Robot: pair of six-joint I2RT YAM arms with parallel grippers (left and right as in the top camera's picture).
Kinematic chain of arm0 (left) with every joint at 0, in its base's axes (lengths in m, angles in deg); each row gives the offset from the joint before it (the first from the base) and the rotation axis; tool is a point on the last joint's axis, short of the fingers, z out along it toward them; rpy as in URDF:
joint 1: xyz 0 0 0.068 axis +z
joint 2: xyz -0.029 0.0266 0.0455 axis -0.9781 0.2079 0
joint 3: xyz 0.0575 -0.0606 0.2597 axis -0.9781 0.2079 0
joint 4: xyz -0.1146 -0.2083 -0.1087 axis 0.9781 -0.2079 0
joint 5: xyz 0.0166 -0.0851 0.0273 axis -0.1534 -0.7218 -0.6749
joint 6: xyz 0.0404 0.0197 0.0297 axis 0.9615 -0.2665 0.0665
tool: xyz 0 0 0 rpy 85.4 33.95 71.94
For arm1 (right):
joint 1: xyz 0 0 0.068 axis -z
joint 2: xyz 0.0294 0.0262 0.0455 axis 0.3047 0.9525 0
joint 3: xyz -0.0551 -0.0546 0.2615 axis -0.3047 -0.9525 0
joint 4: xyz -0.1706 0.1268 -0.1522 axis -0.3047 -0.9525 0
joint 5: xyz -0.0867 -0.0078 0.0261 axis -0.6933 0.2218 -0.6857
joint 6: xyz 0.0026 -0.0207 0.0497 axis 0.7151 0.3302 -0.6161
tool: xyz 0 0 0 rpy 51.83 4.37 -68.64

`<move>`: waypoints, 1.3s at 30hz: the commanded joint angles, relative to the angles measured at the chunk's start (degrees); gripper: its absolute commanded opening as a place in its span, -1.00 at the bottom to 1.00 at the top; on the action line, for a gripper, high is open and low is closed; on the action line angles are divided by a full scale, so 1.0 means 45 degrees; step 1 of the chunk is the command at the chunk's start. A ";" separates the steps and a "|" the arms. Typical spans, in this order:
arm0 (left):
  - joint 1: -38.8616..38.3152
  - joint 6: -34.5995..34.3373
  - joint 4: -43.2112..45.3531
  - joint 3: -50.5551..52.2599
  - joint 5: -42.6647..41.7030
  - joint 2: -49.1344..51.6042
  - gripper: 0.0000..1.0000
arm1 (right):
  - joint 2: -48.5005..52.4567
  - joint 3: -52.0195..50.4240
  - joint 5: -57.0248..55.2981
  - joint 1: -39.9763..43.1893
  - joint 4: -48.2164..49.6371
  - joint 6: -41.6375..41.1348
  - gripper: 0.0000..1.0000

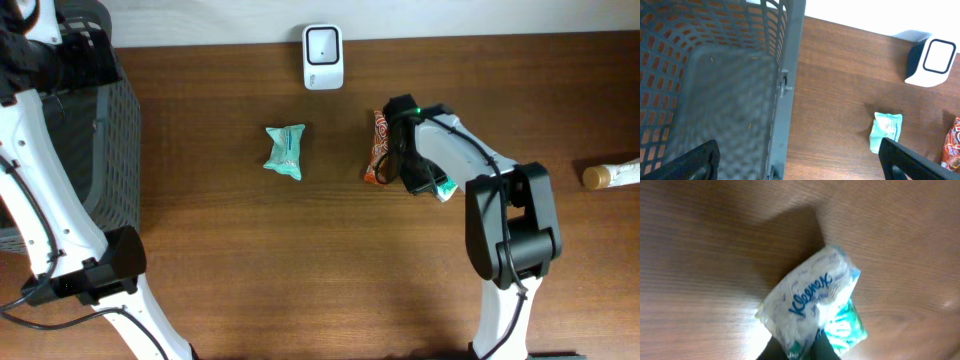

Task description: Scan the item barcode

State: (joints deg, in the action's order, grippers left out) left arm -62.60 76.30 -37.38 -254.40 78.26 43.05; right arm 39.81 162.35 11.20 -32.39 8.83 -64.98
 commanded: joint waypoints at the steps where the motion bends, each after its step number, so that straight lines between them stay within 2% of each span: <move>1: 0.0034 -0.0083 0.0000 0.0015 0.0092 -0.0369 0.98 | 0.0136 0.2584 0.3468 0.0233 -0.1477 0.0000 -0.92; 3: 0.0034 -0.0078 0.0000 0.0015 0.0092 -0.0369 0.99 | 0.0136 0.4099 0.6679 0.0811 -0.2516 0.0709 -0.92; 6: 0.0034 -0.0078 0.0000 0.0015 0.0092 -0.0369 0.99 | 0.0155 0.4051 1.1069 0.2089 -0.2574 0.1948 -0.92; 10: 0.0034 -0.0083 0.0000 0.0015 0.0092 -0.0369 0.98 | 0.0306 0.1807 1.3998 0.4124 -0.1428 0.2040 -0.92; 12: 0.0034 -0.0083 0.0000 0.0015 0.0092 -0.0369 0.98 | 0.0306 0.1156 1.4328 0.4872 -0.0996 0.1996 -0.90; 13: 0.0034 -0.0078 0.0000 0.0015 0.0092 -0.0369 0.98 | 0.0306 0.1083 1.4173 0.5367 -0.1001 0.1996 -0.78; 17: 0.0034 -0.0078 0.0000 0.0015 0.0092 -0.0369 0.98 | 0.0306 0.1083 1.3474 0.6771 -0.0826 0.1530 -0.65; 19: 0.0034 -0.0078 0.0000 0.0015 0.0092 -0.0369 0.98 | 0.0306 0.1083 1.1429 0.7062 -0.0860 0.0918 -0.39; 21: 0.0034 -0.0078 0.0000 0.0015 0.0092 -0.0369 0.98 | 0.0306 0.1088 0.9447 0.7096 -0.1035 0.0583 -0.27; 24: 0.0034 -0.0078 0.0000 0.0015 0.0092 -0.0369 0.98 | 0.0306 0.1175 0.8310 0.7096 -0.1331 0.0306 -0.23; 27: 0.0034 -0.0078 0.0000 0.0015 0.0092 -0.0369 0.98 | 0.0301 0.2176 0.9466 0.7004 -0.2438 0.0563 -0.23; 29: 0.0034 -0.0083 0.0000 0.0015 0.0092 -0.0369 0.99 | 0.0301 0.3560 1.0511 0.6649 -0.3434 0.1243 -0.23; 32: 0.0034 -0.0078 0.0000 0.0015 0.0092 -0.0369 0.99 | 0.0301 0.5139 1.0151 0.5552 -0.4129 0.1705 -0.22; 36: 0.0034 -0.0078 0.0000 0.0015 0.0092 -0.0369 0.98 | 0.0306 0.4809 0.4600 0.3065 -0.3560 0.0845 -0.12; 39: 0.0034 -0.0078 0.0000 0.0015 0.0092 -0.0369 0.98 | 0.0311 0.3405 0.1933 0.1608 -0.2283 -0.0520 -0.09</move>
State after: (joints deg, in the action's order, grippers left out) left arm -62.60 76.30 -37.34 -254.40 78.26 43.05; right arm 41.51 182.46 34.23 -21.66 -4.39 -61.81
